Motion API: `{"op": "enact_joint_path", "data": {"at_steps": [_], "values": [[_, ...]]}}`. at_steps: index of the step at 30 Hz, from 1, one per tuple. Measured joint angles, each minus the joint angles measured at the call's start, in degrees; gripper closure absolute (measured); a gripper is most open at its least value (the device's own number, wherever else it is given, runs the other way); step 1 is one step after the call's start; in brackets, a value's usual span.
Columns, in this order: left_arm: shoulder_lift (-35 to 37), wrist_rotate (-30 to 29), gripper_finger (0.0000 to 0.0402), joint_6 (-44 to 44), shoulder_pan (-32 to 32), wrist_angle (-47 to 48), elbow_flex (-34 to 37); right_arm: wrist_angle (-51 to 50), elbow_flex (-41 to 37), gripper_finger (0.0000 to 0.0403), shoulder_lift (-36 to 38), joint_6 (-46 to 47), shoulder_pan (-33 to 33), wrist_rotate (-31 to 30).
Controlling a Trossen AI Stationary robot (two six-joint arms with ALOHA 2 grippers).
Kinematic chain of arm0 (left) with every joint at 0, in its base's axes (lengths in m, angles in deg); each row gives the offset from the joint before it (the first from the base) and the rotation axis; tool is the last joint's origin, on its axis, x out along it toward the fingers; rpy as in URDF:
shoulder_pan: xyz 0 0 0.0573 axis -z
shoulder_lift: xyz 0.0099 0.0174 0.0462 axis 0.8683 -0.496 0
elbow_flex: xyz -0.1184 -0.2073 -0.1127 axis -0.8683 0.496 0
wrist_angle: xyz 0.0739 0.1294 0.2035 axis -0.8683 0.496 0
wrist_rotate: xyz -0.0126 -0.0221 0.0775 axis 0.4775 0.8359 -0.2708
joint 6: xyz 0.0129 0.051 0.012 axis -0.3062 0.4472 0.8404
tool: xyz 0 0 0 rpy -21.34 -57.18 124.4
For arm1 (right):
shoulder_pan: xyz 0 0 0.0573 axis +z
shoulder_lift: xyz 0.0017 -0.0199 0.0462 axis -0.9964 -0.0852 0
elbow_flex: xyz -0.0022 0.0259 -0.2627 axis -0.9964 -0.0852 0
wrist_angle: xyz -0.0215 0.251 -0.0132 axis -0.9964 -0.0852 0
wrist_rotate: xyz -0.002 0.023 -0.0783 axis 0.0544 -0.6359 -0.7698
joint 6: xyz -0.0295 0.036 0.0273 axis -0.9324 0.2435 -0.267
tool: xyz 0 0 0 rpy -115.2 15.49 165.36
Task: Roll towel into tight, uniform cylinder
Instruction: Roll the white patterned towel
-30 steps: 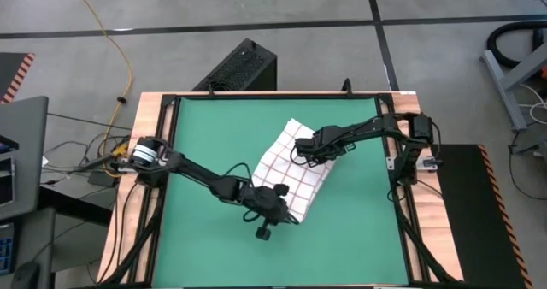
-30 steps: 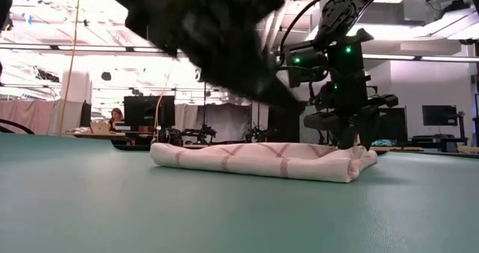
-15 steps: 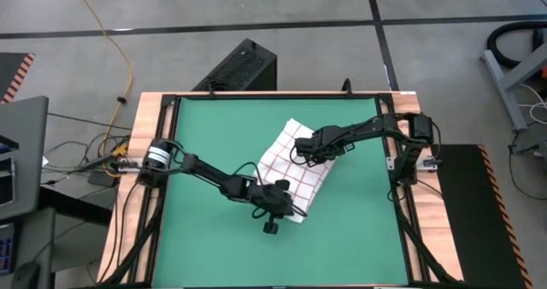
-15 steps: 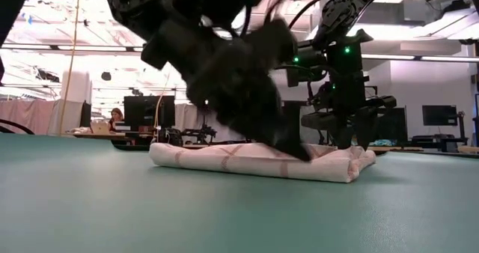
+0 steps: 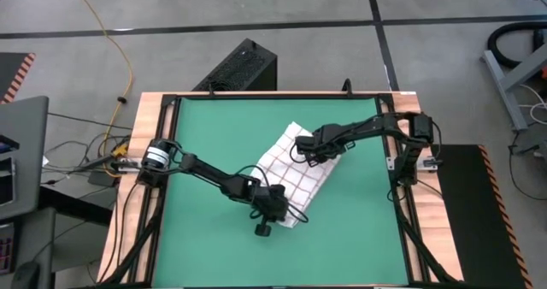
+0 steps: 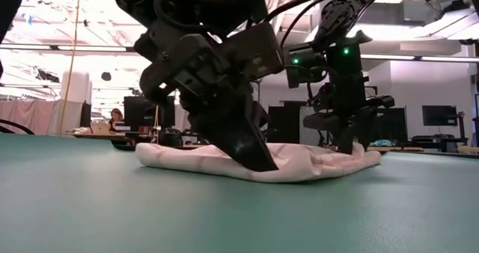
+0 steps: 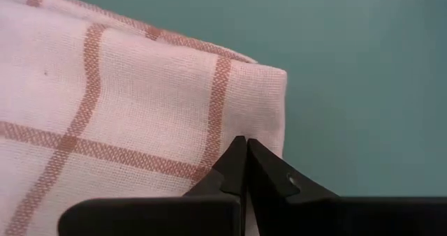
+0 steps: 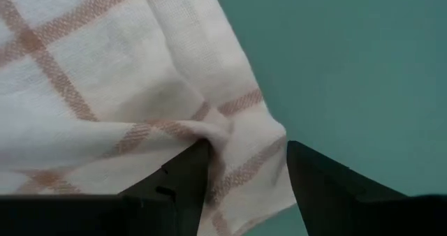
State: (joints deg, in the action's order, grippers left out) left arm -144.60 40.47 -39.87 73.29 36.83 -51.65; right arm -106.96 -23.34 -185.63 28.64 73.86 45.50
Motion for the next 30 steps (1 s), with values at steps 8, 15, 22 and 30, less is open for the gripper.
{"op": "enact_joint_path", "data": {"at_steps": [8,15,22,30], "values": [[0.95,1.51,0.0401,-2.97,0.60,1.67,0.69,-2.47,-0.03,0.0188,0.88,-4.24,-0.77,0.45],[2.63,4.35,0.0401,-3.00,0.82,7.47,0.81,-2.19,-0.05,0.0188,13.27,-9.16,2.74,-3.80],[6.80,3.54,0.0401,2.37,0.93,13.95,1.27,16.92,-7.54,0.0188,21.83,-44.10,17.51,-4.07],[11.03,2.57,0.0401,5.12,0.86,20.81,1.52,22.22,-14.47,0.0188,18.23,-48.11,24.66,-4.83]]}}
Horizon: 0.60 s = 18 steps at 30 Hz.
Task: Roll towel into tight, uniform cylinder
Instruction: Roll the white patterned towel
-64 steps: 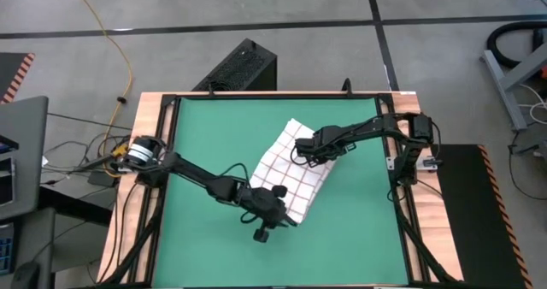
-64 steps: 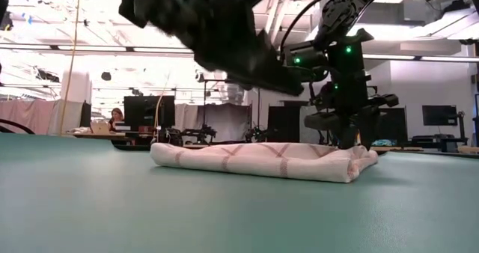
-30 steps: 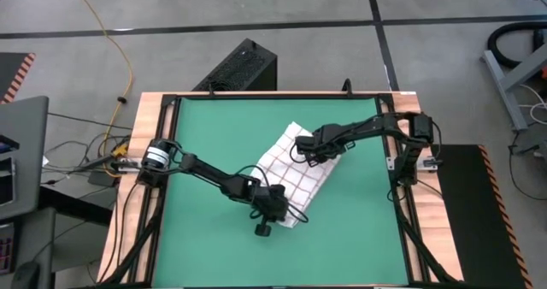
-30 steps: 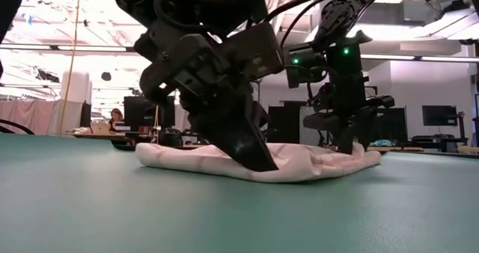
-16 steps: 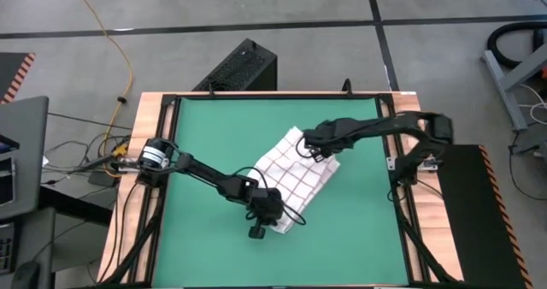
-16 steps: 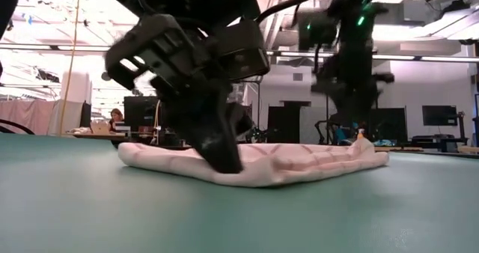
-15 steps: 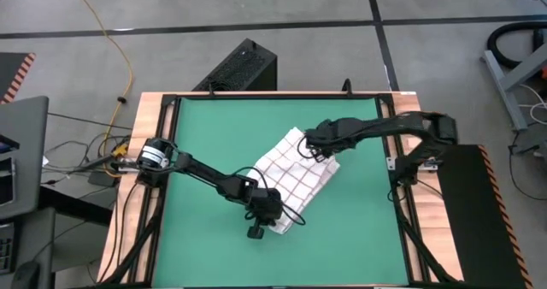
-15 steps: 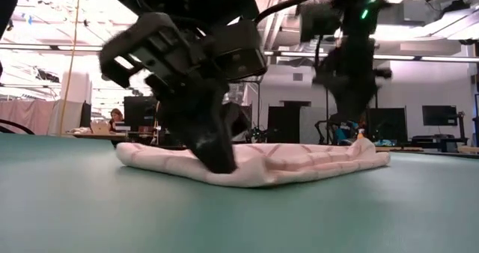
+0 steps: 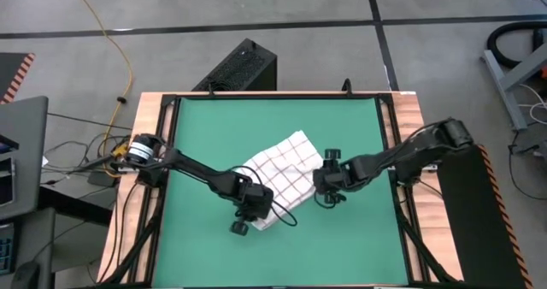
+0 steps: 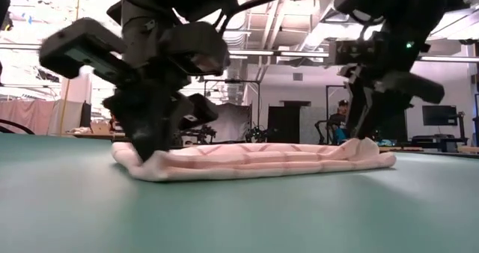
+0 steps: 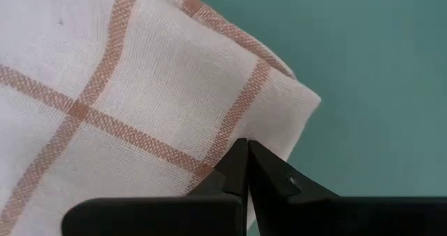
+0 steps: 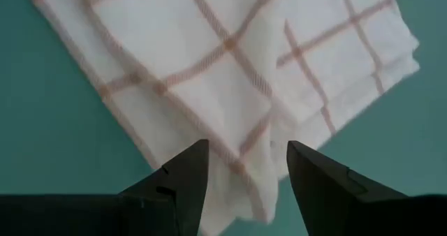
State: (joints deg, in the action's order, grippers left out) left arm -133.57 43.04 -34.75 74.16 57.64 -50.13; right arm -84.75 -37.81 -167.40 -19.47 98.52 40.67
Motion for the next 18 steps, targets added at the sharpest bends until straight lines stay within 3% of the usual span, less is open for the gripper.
{"op": "enact_joint_path", "data": {"at_steps": [12,15,18], "values": [[0.44,-0.20,0.0401,1.14,0.41,2.42,0.48,1.59,-0.72,0.0193,-2.23,-3.90,-0.47,2.20],[0.44,-0.31,0.0401,1.01,0.41,2.59,0.48,1.53,-0.71,0.0224,-2.23,-3.90,-1.50,2.33],[0.46,-0.34,0.0401,0.98,0.41,2.65,0.48,1.35,-0.72,0.0284,-2.23,-4.54,-2.36,2.92]]}}
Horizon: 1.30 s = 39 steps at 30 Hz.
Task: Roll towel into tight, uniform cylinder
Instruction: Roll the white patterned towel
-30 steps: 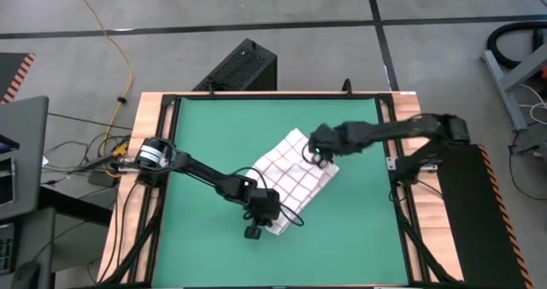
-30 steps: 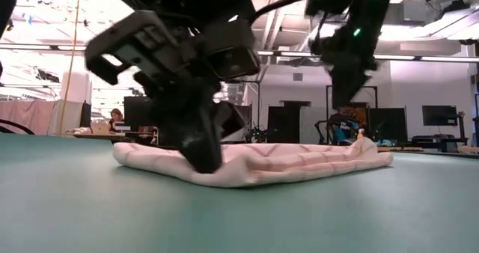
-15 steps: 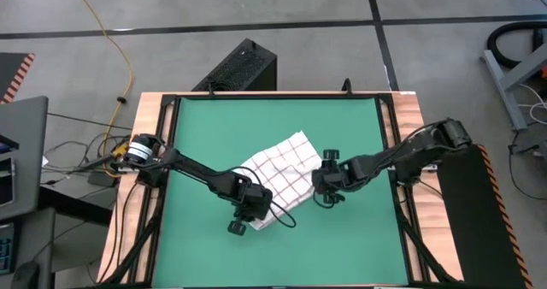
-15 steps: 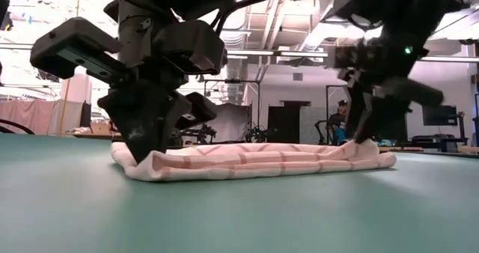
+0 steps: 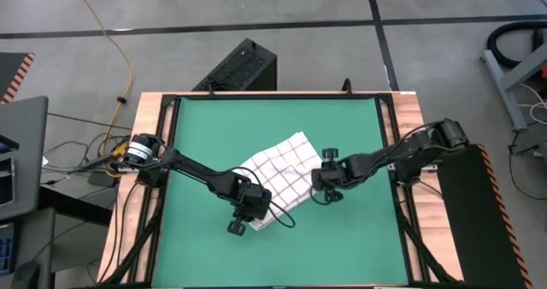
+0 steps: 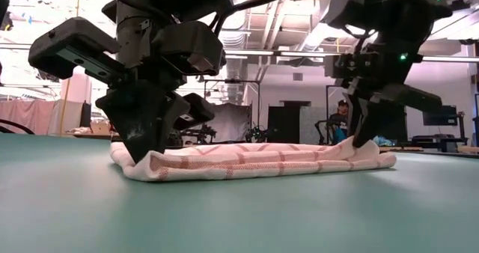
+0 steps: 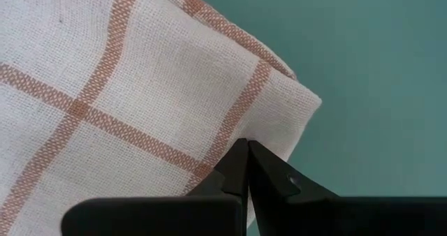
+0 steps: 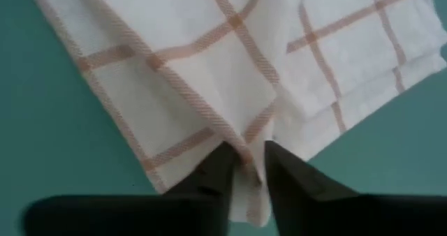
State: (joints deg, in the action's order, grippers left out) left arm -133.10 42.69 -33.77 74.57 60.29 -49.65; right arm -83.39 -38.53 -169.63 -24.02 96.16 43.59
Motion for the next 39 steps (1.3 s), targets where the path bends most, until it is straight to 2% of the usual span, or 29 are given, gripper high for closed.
{"op": "enact_joint_path", "data": {"at_steps": [4,6,10,13,19,23,34,37,39], "values": [[0.00,0.19,0.0401,-0.12,0.00,0.37,0.00,0.01,0.03,0.0363,0.00,-1.03,-0.82,0.87],[0.10,0.19,0.0401,-0.28,0.00,1.05,0.00,-1.03,0.89,0.0389,0.14,-0.93,-1.30,-0.11],[0.56,0.17,0.0401,-0.41,-0.02,2.69,0.00,-7.12,7.03,0.0392,2.19,-3.70,-2.52,-10.97],[1.05,-0.36,0.0401,-0.30,-0.07,3.25,0.00,-10.53,12.00,0.0396,4.23,-8.53,-4.52,-15.56],[1.31,-0.43,0.0401,-2.04,0.11,4.13,0.02,-14.30,14.52,0.0400,5.10,-4.27,-4.50,-14.84],[1.31,-0.53,0.0401,-1.64,0.78,4.90,0.02,-14.77,11.63,0.0400,2.17,0.65,-0.07,-10.96],[4.52,-0.24,0.0401,-1.04,1.81,4.86,0.02,-13.16,9.63,0.0400,-9.69,8.51,9.36,-8.43],[7.68,-1.67,0.0401,0.26,1.84,0.27,0.03,-12.92,9.61,0.0400,-12.68,10.75,10.52,-8.29],[9.32,-4.15,0.0401,-0.46,1.86,-7.08,1.03,-12.86,9.61,0.0399,-13.84,12.41,10.75,-8.32]]}}
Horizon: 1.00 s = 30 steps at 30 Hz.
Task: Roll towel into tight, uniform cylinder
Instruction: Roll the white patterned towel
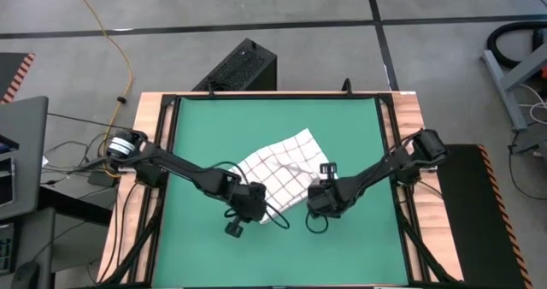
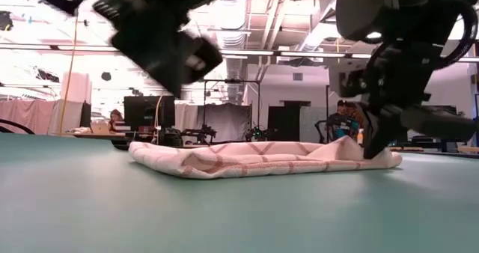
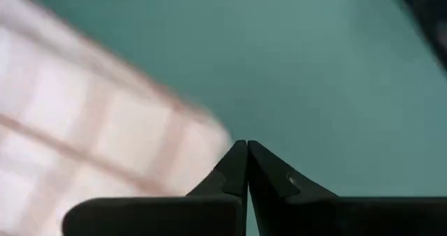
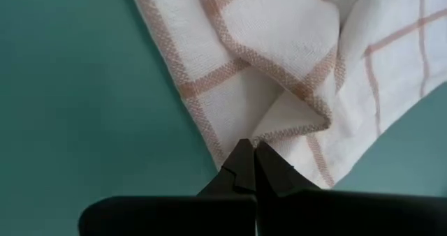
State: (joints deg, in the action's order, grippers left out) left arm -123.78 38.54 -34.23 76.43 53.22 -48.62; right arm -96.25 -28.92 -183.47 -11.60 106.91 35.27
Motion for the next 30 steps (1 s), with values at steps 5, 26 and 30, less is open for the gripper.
{"op": "enact_joint_path", "data": {"at_steps": [5,26,30], "values": [[0.17,-2.77,0.0399,-4.72,0.04,-11.78,4.77,0.08,0.00,0.0398,-0.21,3.62,0.95,0.29],[-2.24,-20.46,0.0200,-11.33,5.82,-12.26,6.21,3.02,0.00,0.0395,0.09,7.36,0.81,0.56],[-2.93,-22.16,0.0198,-12.08,7.24,-11.92,4.94,3.23,0.01,0.0395,0.14,7.40,0.54,0.81]]}}
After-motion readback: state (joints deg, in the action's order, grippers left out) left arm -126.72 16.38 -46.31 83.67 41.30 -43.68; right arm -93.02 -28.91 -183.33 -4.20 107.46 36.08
